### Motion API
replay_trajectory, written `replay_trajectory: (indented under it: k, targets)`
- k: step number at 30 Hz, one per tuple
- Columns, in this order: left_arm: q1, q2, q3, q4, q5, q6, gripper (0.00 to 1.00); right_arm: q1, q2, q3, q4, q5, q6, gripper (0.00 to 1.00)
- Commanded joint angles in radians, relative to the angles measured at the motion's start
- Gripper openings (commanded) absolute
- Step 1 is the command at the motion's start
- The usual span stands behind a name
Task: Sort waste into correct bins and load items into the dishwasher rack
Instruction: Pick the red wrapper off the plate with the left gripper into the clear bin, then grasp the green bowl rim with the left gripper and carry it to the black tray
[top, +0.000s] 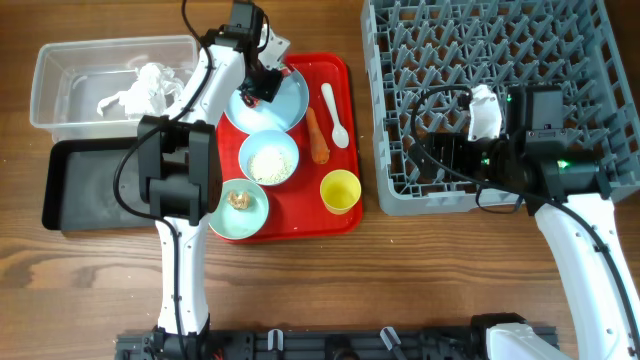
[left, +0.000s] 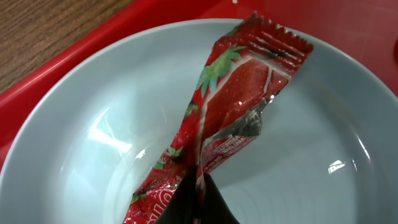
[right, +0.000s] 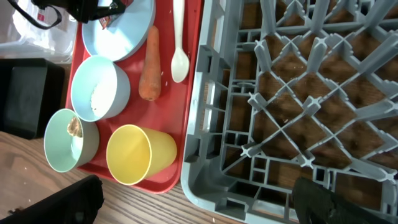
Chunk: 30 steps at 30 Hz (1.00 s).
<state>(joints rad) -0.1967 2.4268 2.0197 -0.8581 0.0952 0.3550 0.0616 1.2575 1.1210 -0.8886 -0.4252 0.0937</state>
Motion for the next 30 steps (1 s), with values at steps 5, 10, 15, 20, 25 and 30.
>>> replay_trajectory:
  k: [5,10,15,20,25,30]
  targets:
    - [0.019,-0.246,0.059,-0.106,-0.111,-0.286,0.04,-0.003,0.009,-0.004,0.013,0.01,0.014,1.0]
    - [0.115,-0.402,0.059,-0.205,-0.122,-0.342,0.04,-0.003,0.009,-0.004,0.022,0.01,0.014,1.0]
    - [0.285,-0.379,0.056,-0.274,-0.196,-0.451,0.04,-0.003,0.009,-0.004,0.022,0.01,0.014,1.0]
    - [0.42,-0.259,0.041,-0.305,-0.161,-0.554,0.55,-0.003,0.009,-0.004,0.024,0.01,0.014,1.0]
    - [0.451,-0.248,0.049,-0.325,-0.1,-0.551,1.0,-0.003,0.009,-0.004,0.034,0.009,0.015,1.0]
    - [0.447,-0.365,0.058,-0.325,-0.085,-0.549,1.0,-0.003,0.009,-0.004,0.032,0.006,0.038,1.0]
